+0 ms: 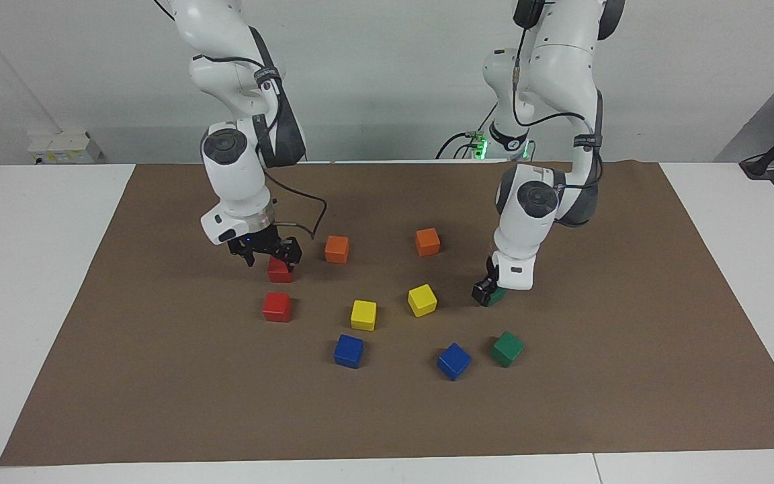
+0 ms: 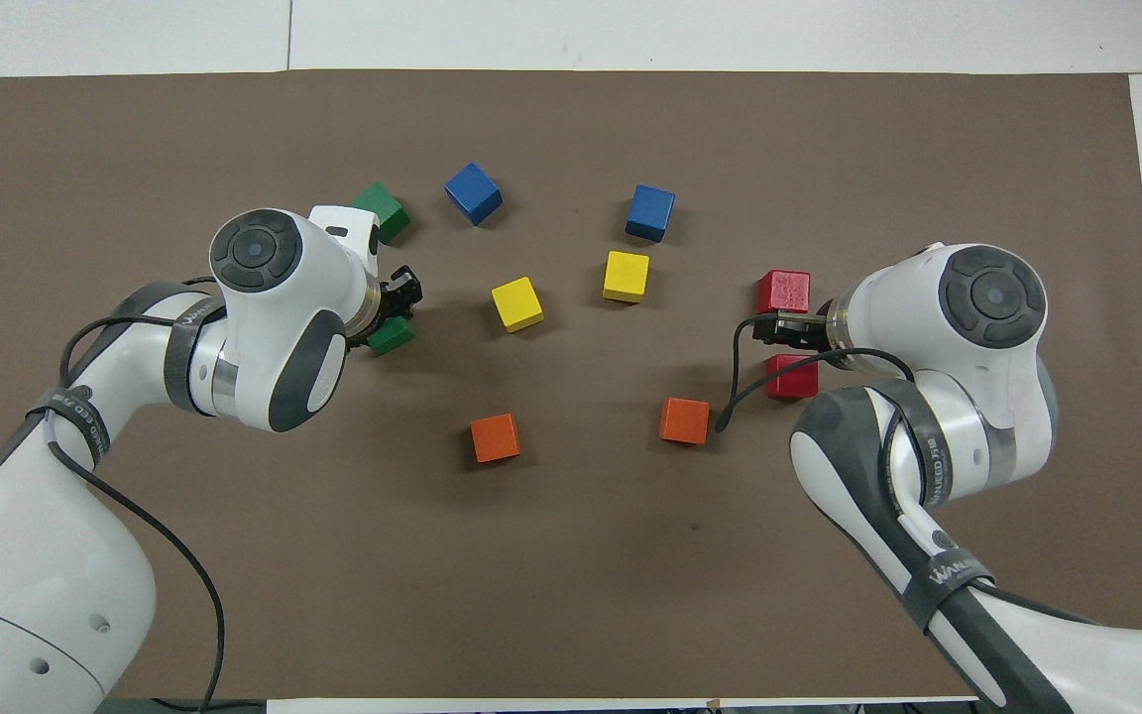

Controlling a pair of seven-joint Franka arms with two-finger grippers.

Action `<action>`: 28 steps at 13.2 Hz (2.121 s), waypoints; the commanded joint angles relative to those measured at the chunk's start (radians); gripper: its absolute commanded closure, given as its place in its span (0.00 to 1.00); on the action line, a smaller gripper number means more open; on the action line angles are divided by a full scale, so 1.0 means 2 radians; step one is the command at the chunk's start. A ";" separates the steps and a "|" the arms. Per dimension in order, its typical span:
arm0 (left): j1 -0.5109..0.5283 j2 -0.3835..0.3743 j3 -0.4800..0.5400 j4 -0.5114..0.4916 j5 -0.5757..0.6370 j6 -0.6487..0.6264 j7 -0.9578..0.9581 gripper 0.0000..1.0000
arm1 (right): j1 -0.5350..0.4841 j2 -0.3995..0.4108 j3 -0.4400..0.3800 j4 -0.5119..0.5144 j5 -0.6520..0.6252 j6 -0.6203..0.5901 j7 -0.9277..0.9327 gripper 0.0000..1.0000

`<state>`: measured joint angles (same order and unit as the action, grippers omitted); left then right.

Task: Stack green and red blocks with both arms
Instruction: 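Grasp the nearer green cube with the left gripper while the right grasps red, then carry the green cube to the left gripper's table edge while the right gripper carries red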

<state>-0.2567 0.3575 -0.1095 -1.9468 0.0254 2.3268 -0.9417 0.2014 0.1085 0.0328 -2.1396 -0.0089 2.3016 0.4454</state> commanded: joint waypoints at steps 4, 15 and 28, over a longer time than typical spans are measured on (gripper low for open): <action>-0.008 -0.005 0.007 -0.011 0.012 0.012 -0.006 1.00 | -0.002 -0.015 -0.001 -0.048 0.007 0.035 -0.057 0.00; 0.176 -0.052 0.009 0.025 0.012 -0.070 0.421 1.00 | -0.005 0.010 -0.001 -0.067 0.007 0.102 -0.074 0.00; 0.267 -0.016 0.009 -0.040 0.011 0.071 0.549 1.00 | -0.027 0.010 -0.002 0.019 0.006 -0.018 -0.095 1.00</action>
<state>0.2702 0.3217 -0.0859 -2.0165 0.0365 2.4429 0.1417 0.1953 0.1345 0.0244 -2.2208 -0.0090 2.4095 0.3210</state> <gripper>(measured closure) 0.454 0.449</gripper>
